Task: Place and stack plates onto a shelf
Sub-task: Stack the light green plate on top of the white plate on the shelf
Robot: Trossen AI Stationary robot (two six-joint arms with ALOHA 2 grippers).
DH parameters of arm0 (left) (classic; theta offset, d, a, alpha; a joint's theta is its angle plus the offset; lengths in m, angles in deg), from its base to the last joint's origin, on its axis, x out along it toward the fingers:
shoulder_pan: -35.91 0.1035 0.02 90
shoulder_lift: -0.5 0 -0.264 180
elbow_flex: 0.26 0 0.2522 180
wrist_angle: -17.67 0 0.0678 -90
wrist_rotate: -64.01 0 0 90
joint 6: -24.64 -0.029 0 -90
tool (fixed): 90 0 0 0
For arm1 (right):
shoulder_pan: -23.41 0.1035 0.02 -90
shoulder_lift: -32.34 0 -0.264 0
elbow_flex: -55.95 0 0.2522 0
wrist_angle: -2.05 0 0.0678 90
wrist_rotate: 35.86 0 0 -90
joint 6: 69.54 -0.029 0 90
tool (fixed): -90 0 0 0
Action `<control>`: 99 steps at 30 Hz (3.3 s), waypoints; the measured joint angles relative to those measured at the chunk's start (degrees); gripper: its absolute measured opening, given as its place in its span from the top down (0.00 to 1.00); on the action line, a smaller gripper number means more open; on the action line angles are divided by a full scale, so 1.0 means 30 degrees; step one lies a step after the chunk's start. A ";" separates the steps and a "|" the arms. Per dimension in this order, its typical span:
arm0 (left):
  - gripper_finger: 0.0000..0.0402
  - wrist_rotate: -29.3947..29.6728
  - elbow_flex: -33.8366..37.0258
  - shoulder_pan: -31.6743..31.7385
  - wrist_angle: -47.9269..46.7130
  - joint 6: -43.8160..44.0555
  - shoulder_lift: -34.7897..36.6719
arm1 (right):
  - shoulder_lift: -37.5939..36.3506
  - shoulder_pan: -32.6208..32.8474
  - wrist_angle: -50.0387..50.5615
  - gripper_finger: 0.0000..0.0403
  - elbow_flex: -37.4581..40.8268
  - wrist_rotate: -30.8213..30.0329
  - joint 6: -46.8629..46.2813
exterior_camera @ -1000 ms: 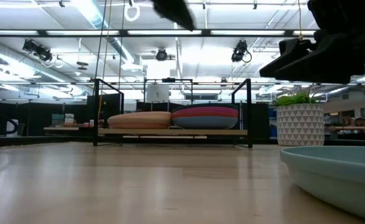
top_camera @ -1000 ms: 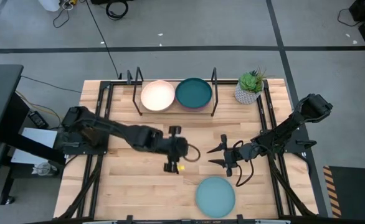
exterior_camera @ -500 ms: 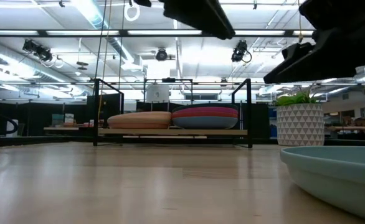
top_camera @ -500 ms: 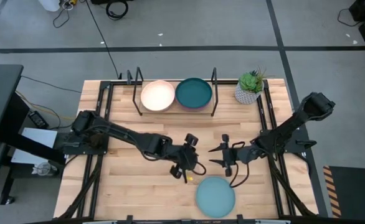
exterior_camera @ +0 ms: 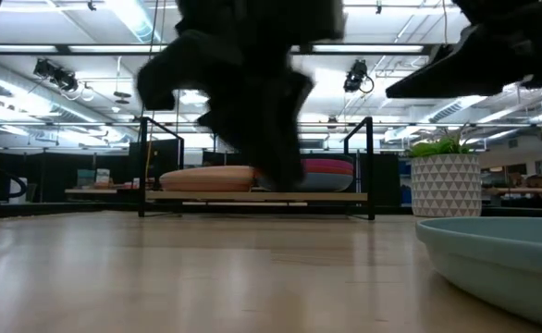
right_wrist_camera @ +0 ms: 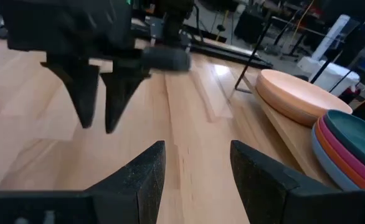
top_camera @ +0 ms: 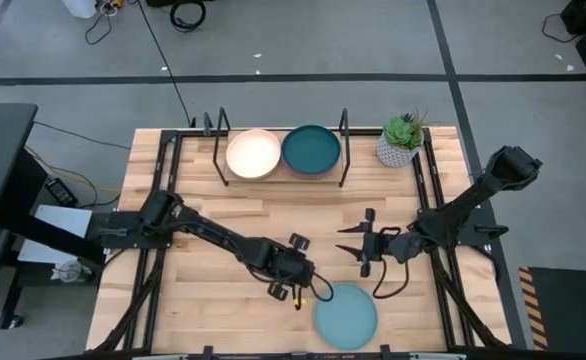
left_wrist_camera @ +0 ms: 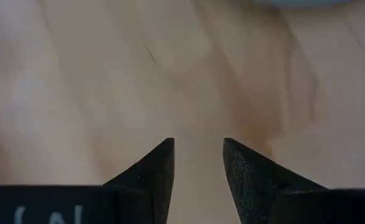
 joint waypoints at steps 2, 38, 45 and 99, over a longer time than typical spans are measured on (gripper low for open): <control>0.64 -0.1830 0.0053 0.0178 -0.0270 0.1981 -0.0284 | 0.0382 -0.0108 -0.1478 0.54 0.0692 -0.0050 0.0629; 0.65 0.3277 0.9005 -0.2357 1.6330 0.5881 0.2767 | 0.4057 0.0663 1.4233 0.45 -0.8139 1.1482 -0.3778; 0.65 0.3799 0.9146 -0.2557 1.6998 0.6917 0.1984 | 0.5520 0.1227 1.7953 0.32 -1.1132 1.1646 -0.6597; 0.65 0.6942 0.9271 -0.3024 1.8596 0.4621 0.2169 | 1.0204 -0.2373 2.8342 0.33 -1.5268 0.5881 -0.4410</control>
